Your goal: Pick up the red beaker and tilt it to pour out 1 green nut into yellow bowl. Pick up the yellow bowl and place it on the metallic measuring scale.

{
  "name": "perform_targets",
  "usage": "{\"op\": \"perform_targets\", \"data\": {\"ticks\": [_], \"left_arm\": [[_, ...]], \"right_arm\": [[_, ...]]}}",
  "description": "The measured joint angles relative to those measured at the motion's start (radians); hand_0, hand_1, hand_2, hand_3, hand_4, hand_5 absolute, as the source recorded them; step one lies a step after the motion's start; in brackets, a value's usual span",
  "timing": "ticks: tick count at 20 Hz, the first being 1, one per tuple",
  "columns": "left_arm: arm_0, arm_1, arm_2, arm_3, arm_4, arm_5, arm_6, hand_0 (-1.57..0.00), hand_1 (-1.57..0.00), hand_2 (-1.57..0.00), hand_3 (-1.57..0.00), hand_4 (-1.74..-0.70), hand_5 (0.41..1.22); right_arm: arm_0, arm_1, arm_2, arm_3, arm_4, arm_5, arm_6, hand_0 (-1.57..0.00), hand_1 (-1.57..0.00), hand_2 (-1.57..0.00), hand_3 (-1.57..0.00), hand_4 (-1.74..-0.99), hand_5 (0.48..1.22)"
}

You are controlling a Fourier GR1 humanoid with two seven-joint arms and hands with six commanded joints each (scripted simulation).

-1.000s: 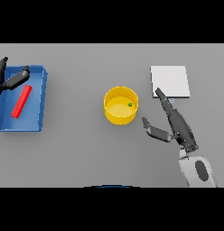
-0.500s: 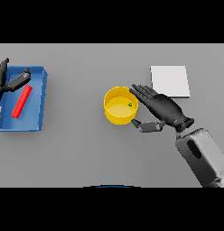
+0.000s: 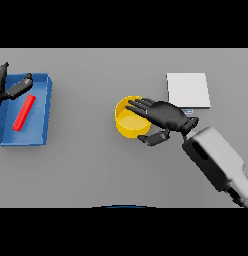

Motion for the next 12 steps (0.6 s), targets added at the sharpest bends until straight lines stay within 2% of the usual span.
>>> {"op": "perform_targets", "data": {"ticks": [5,9,12], "left_arm": [[-0.002,0.01,0.001,-0.012,0.006,-0.014,-0.004,0.0,0.0,0.0,0.0,-0.8,0.733],[0.003,0.013,0.006,0.003,0.01,-0.021,-0.02,0.0,0.0,0.0,0.0,-0.8,0.735],[0.001,0.014,0.006,-0.007,0.007,-0.011,-0.006,0.0,0.0,0.0,0.0,-0.8,0.736]], "right_arm": [[-0.072,0.026,0.038,0.103,0.01,0.042,-0.036,0.0,0.0,0.0,0.0,-1.26,0.679],[-0.098,0.05,0.072,0.161,0.032,0.073,-0.01,0.0,0.0,0.0,0.0,-1.295,0.671],[-0.125,0.043,0.083,0.189,0.042,0.091,-0.019,0.0,0.0,0.0,0.0,-1.306,0.681]]}}
